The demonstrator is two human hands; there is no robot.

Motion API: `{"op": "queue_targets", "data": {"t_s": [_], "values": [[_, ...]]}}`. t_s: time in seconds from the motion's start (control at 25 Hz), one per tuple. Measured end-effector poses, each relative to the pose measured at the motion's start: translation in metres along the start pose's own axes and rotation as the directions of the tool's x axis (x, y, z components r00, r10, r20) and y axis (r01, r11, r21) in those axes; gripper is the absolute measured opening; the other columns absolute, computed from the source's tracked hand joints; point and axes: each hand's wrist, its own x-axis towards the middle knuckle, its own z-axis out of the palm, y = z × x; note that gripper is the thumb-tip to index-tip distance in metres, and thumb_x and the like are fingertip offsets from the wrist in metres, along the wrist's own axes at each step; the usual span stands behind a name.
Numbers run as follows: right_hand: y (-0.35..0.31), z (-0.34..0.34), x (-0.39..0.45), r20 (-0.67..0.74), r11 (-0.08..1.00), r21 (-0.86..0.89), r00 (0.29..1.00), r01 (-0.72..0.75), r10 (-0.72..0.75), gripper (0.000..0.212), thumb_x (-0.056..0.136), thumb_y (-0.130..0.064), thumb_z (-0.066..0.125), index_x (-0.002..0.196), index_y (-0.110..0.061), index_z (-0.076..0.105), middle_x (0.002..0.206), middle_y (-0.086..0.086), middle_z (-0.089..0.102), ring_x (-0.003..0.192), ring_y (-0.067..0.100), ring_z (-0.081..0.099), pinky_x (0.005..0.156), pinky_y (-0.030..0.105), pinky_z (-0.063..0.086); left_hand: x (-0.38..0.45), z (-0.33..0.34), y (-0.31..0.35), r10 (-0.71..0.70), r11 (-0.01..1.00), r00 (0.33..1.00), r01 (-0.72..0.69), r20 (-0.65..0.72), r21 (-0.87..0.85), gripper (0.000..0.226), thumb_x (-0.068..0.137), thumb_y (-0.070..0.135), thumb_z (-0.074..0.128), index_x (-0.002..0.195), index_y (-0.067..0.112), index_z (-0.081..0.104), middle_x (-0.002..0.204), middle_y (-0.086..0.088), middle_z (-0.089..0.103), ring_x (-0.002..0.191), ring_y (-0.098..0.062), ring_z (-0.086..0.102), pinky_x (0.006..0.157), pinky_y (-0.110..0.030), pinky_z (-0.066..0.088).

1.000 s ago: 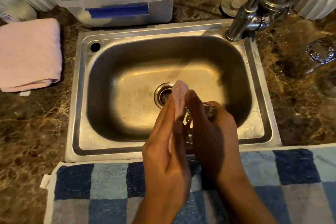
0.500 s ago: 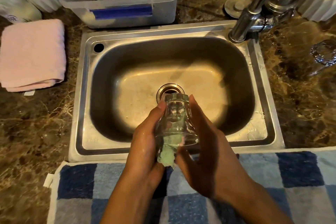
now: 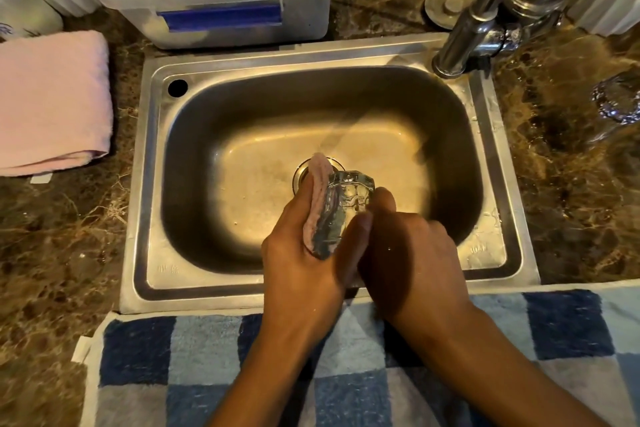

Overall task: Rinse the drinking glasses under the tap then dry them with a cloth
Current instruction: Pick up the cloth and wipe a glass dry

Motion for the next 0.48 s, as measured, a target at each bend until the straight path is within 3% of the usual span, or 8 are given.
{"op": "queue_targets", "data": {"t_s": [0.04,0.12,0.2,0.28,0.32,0.4,0.48], "values": [[0.002,-0.003,0.0,0.004,1.0,-0.027,1.0,-0.003,0.004,0.029,0.093,-0.016,0.061,0.119,-0.012,0.048,0.087,0.008,0.072,0.065,0.029,0.062,0.056,0.028,0.038,0.0,-0.006,-0.001,-0.006,1.0,0.996,0.006,0.094,-0.004,0.081,0.081,0.047,0.073,0.152,0.025,0.041,0.142,0.014,0.06,0.126,0.002,0.056,0.102,-0.019,0.048],[0.006,-0.004,0.0,-0.036,0.999,-0.033,0.999,0.0,-0.001,0.032,0.087,-0.016,0.069,0.114,-0.012,0.055,0.085,0.01,0.073,0.061,0.029,0.06,0.054,0.027,0.038,0.002,-0.012,-0.001,-0.028,1.0,0.977,0.026,0.211,0.01,0.085,0.081,0.027,0.078,0.155,0.023,0.036,0.147,0.011,0.056,0.128,0.002,0.054,0.103,-0.017,0.047],[0.006,0.001,0.0,-0.083,0.999,0.016,0.996,0.036,-0.035,0.031,0.081,-0.019,0.072,0.109,-0.011,0.061,0.073,0.006,0.072,0.048,0.021,0.052,0.046,0.02,0.033,0.004,-0.01,-0.005,-0.058,0.998,0.996,0.058,0.064,0.008,0.075,0.084,0.003,0.076,0.149,0.024,0.046,0.141,0.012,0.062,0.123,0.004,0.058,0.099,-0.014,0.048],[0.001,0.012,-0.001,-0.133,0.98,0.196,0.991,0.016,0.011,0.037,0.083,-0.034,0.059,0.115,-0.016,0.062,0.071,-0.002,0.071,0.049,0.013,0.058,0.045,0.021,0.045,0.006,-0.005,-0.008,-0.128,0.989,0.978,0.113,-0.166,-0.094,0.054,0.089,0.003,0.071,0.135,0.029,0.063,0.124,0.013,0.072,0.113,-0.001,0.067,0.092,-0.02,0.055],[-0.003,0.018,-0.002,-0.104,0.939,0.342,0.991,-0.04,0.08,0.036,0.084,-0.037,0.053,0.115,-0.02,0.062,0.072,-0.006,0.071,0.055,0.011,0.064,0.05,0.025,0.052,0.007,-0.002,-0.01,-0.179,0.976,0.959,0.145,-0.219,-0.164,0.044,0.091,0.007,0.07,0.127,0.033,0.068,0.115,0.013,0.076,0.105,-0.004,0.071,0.087,-0.023,0.059],[-0.004,0.03,-0.004,-0.042,0.829,0.545,0.984,-0.124,0.174,0.018,0.089,-0.026,0.059,0.106,-0.02,0.064,0.073,-0.009,0.069,0.062,0.006,0.067,0.057,0.025,0.055,0.006,0.002,-0.014,-0.192,0.973,0.952,0.153,-0.238,-0.174,0.038,0.092,0.012,0.068,0.118,0.041,0.072,0.104,0.017,0.078,0.097,-0.004,0.074,0.079,-0.022,0.06],[-0.002,0.033,-0.004,-0.013,0.842,0.526,0.989,-0.118,0.147,0.017,0.09,-0.012,0.063,0.106,-0.018,0.063,0.078,-0.007,0.07,0.068,0.006,0.067,0.059,0.023,0.055,0.005,-0.002,-0.017,-0.06,0.998,0.961,0.065,-0.271,0.009,0.041,0.091,0.011,0.069,0.121,0.038,0.071,0.105,0.017,0.078,0.096,0.0,0.072,0.079,-0.023,0.061]]}}
